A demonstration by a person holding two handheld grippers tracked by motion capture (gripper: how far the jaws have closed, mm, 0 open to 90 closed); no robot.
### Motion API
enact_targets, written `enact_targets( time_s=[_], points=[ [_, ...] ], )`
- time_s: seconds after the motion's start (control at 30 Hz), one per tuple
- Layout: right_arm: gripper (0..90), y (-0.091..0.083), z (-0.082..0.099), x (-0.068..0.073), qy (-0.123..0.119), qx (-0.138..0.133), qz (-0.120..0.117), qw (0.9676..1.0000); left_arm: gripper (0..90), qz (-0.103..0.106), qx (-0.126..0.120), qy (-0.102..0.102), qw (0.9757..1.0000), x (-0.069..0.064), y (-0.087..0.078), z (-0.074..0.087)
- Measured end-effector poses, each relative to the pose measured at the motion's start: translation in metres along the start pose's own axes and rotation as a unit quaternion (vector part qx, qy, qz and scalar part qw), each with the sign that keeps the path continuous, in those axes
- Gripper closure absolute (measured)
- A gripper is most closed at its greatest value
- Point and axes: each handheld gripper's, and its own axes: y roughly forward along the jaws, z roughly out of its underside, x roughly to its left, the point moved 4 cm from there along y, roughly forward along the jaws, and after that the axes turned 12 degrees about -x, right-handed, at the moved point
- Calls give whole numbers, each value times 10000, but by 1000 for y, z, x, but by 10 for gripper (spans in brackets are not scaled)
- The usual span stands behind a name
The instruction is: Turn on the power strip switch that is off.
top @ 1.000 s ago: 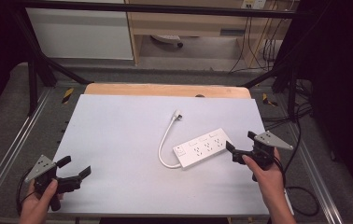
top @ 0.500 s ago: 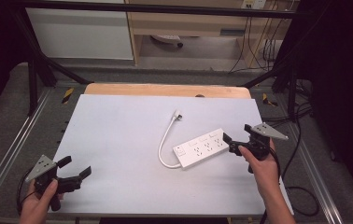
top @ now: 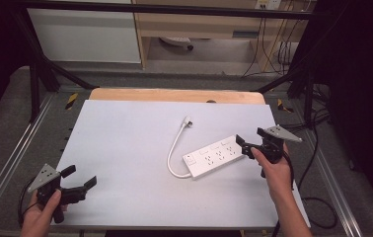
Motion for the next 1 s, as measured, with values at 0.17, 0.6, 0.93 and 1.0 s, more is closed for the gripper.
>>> enact_targets(
  time_s=[0.17, 0.6, 0.93, 1.0],
  points=[
    [127, 5, 2, -1, -25, 2, 57, 10000, 52, 0, 0, -10, 10000, 0, 0, 0],
    [355, 15, 5, -4, -25, -132, 200, 9997, 52, 16, -4, 29, 10000, 0, 0, 0],
    [538, 30, 14, -6, -106, -59, 281, 9995, 52, 18, -19, 30, 10000, -1, 0, 0],
    [551, 32, 16, -6, -57, -45, 281, 9996, 53, 7, -8, 22, 10000, -1, 1, 0]
  ],
)
